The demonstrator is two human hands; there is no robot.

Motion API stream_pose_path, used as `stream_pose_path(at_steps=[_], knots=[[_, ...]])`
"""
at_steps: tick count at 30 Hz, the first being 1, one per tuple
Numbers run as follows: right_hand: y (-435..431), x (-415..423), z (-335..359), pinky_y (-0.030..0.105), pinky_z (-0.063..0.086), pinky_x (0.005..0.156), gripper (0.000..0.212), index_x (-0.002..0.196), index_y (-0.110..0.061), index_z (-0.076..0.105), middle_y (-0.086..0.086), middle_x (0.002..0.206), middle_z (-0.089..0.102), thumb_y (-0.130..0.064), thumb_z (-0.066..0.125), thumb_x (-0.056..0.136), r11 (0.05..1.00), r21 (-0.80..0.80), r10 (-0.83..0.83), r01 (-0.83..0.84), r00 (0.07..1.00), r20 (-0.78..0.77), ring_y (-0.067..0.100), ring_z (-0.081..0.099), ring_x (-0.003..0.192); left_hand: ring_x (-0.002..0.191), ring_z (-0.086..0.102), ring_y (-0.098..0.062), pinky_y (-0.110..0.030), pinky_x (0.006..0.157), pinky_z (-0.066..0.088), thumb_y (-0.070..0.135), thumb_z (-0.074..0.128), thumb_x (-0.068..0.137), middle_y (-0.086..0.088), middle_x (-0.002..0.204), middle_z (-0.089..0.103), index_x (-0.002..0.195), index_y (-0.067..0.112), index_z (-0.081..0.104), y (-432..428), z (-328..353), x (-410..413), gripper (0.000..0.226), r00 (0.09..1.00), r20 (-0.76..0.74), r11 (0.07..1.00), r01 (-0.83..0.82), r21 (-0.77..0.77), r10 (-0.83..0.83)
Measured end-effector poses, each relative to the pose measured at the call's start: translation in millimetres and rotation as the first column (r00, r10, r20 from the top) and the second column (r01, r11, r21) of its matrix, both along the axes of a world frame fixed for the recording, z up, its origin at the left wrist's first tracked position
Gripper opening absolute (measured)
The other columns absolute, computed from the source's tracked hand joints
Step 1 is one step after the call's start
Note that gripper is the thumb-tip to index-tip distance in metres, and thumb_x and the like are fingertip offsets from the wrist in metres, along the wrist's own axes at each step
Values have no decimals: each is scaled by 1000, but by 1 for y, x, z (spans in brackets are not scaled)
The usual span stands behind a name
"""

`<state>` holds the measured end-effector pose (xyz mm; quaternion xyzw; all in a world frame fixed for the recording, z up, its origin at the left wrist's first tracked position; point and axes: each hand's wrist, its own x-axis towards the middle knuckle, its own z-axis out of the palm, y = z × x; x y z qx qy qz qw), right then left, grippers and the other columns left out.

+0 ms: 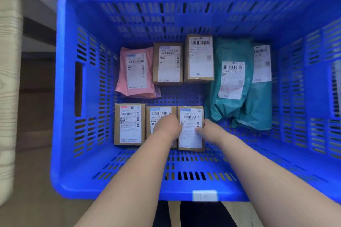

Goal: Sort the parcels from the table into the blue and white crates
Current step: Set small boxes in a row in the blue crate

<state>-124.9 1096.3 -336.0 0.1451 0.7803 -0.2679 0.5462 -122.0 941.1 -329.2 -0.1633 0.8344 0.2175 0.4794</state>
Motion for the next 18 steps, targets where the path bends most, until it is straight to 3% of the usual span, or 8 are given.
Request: stream_pose_path(at_steps=[3, 9, 15, 18], knots=[[-1, -3, -7, 33, 47, 93, 37, 134, -13, 51, 5, 133, 60, -24, 47, 99, 999, -9, 39, -39, 999, 29, 25, 59, 117, 101, 61, -27, -33, 72, 44, 17, 48, 99, -7, 114, 64, 119, 12, 58, 0, -7, 2, 24, 997, 2, 996, 77, -47, -77], [3, -7, -7, 39, 48, 90, 39, 126, -20, 52, 1, 125, 63, -43, 42, 97, 954, 107, 278, -280, 960, 31, 23, 60, 108, 104, 61, -27, -33, 73, 43, 19, 48, 100, -7, 115, 64, 122, 14, 56, 1, -4, -2, 24, 972, 3, 965, 233, -122, -235], [4, -8, 18, 35, 41, 77, 29, 120, -16, 52, 4, 116, 60, -35, 41, 100, 902, 191, 396, -387, 918, -11, 24, 52, 97, 107, 60, -28, -35, 76, 47, 14, 46, 97, -8, 119, 62, 133, 13, 50, 2, 14, 8, 36, 953, 48, 947, 303, -103, -300], [7, -4, 34, 30, 37, 62, 17, 95, -17, 53, 0, 91, 58, -28, 42, 100, 901, 162, 419, -403, 904, -83, 21, 52, 85, 109, 59, -28, -35, 76, 46, 12, 47, 96, -8, 122, 61, 134, 12, 50, 0, 33, 13, 38, 944, 42, 938, 330, -102, -328]])
